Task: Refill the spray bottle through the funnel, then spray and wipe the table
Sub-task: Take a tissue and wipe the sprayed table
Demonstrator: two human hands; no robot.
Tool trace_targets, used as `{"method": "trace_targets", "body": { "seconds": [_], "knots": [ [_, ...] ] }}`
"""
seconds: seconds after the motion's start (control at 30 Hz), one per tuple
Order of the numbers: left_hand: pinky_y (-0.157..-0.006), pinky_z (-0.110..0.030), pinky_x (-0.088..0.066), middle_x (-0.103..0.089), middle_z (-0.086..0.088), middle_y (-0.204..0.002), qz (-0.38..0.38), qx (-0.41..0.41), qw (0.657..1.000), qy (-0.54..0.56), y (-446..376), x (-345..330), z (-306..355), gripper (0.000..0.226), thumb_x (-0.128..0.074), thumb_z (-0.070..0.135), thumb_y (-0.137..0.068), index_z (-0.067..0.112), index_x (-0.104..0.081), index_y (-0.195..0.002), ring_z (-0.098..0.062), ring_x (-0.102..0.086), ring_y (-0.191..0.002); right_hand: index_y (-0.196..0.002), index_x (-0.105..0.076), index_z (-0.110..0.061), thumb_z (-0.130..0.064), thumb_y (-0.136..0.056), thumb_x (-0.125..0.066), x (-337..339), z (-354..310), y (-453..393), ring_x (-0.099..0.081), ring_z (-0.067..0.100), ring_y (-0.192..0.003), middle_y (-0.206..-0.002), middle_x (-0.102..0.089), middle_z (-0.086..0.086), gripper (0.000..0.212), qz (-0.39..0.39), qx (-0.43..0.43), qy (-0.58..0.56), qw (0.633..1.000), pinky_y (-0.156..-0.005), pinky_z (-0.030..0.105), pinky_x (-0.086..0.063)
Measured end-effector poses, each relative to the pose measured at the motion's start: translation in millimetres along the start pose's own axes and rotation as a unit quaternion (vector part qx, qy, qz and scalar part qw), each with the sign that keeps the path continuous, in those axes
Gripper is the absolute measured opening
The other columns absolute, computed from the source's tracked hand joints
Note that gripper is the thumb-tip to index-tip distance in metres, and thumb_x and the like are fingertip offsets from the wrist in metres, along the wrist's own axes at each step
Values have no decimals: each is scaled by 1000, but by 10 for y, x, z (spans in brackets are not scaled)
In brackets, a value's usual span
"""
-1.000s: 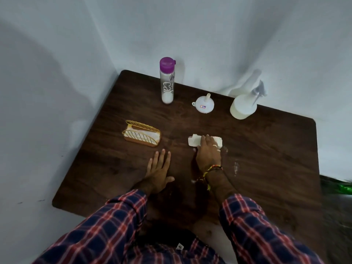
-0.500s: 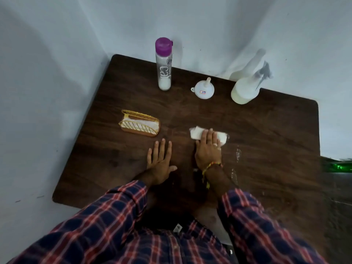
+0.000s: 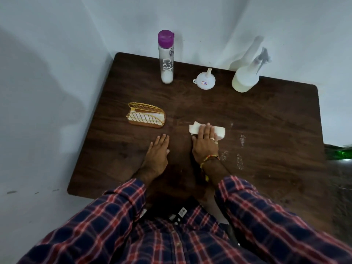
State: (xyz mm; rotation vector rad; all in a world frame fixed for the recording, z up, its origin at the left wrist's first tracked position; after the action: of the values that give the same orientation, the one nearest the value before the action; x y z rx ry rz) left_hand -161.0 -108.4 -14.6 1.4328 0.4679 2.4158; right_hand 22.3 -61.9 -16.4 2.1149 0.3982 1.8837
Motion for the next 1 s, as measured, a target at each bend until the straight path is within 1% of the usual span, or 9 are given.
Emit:
{"method": "trace_targets", "body": {
  "seconds": [0.17, 0.37, 0.5, 0.6, 0.63, 0.73, 0.8, 0.9, 1.0],
  "knots": [
    [-121, -37, -11, -14, -6, -163, 53, 32, 998, 3, 236, -117, -65, 61, -39, 6, -98, 11, -17, -155, -23, -5, -151, -153, -6, -2, -40, -104, -24, -362, -439, 632, -1, 38, -150, -160, -3, 25, 65, -51, 160, 29, 985, -122, 48, -3],
    [-120, -36, -17, -5, -3, -164, -62, -19, 996, -58, 289, -88, -239, 78, -38, -6, -87, 17, -11, -156, -23, -1, -151, -153, -9, -2, -38, -104, -26, -216, -34, 558, -8, 40, -149, -160, -8, 26, 64, 4, -65, -23, 998, -121, 50, -11],
    [-120, -40, -19, -4, -7, -164, -91, -25, 993, -75, 271, 5, -179, 74, -40, -2, -90, 14, -10, -156, -28, -2, -151, -153, -9, -3, -38, -104, -28, -337, -406, 744, -4, 42, -149, -160, -5, 27, 64, -27, 71, -15, 997, -122, 50, -9],
    [-121, -38, -14, -1, -6, -164, -77, -39, 994, -71, 355, -12, -197, 73, -42, 2, -93, 12, -7, -156, -27, 2, -151, -147, -36, -3, -41, -95, -53, -559, -544, 1385, -32, 43, -141, -152, -33, 27, 67, -45, 138, 8, 989, -114, 53, -31],
    [-121, -38, -13, -1, -6, -164, -72, -42, 994, -72, 381, -27, -214, 73, -42, 2, -93, 12, -7, -156, -26, 2, -151, -145, -40, -3, -42, -93, -56, -602, -484, 1525, -37, 42, -139, -149, -37, 26, 67, -34, 126, 17, 991, -112, 53, -34],
    [-121, -39, -13, -3, -8, -164, -64, -41, 994, -84, 499, -97, -211, 73, -40, -2, -91, 10, -8, -156, -29, 0, -151, -153, -14, -3, -41, -102, -32, -590, -197, 1521, -11, 41, -148, -159, -12, 27, 66, -33, -7, -9, 999, -120, 50, -14],
    [-122, -40, -13, -4, -10, -164, -47, -36, 994, -93, 618, -168, -159, 69, -40, 2, -94, 8, -8, -156, -30, -1, -151, -154, -5, -4, -43, -103, -26, -536, -119, 1372, -4, 40, -149, -160, -4, 25, 67, -16, -73, -21, 997, -120, 50, -9],
    [-122, -41, -10, -4, -9, -164, -47, -38, 995, -81, 745, -273, -92, 66, -39, 7, -98, 8, -8, -155, -29, 0, -151, -154, -8, -6, -44, -102, -25, -598, -277, 1445, -6, 41, -149, -160, -6, 25, 66, -37, 61, 19, 997, -121, 50, -13],
    [-121, -40, -10, -6, -8, -164, -60, -61, 994, -75, 814, -326, -62, 61, -37, 12, -101, 8, -9, -155, -28, -1, -151, -146, -40, -6, -43, -97, -35, -750, -199, 1860, -35, 40, -140, -151, -38, 23, 61, -44, 183, 56, 980, -109, 52, -39]
  ]
}}
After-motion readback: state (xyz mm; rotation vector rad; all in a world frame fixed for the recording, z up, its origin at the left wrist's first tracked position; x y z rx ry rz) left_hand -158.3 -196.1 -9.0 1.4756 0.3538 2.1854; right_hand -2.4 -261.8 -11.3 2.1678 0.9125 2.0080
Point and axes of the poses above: each hand's wrist, its own y-axis away from the middle knuckle, its own x-axis out of the back of the hand, z = x × y, the point moved 1 cm from there along -y, towards the middle knuckle
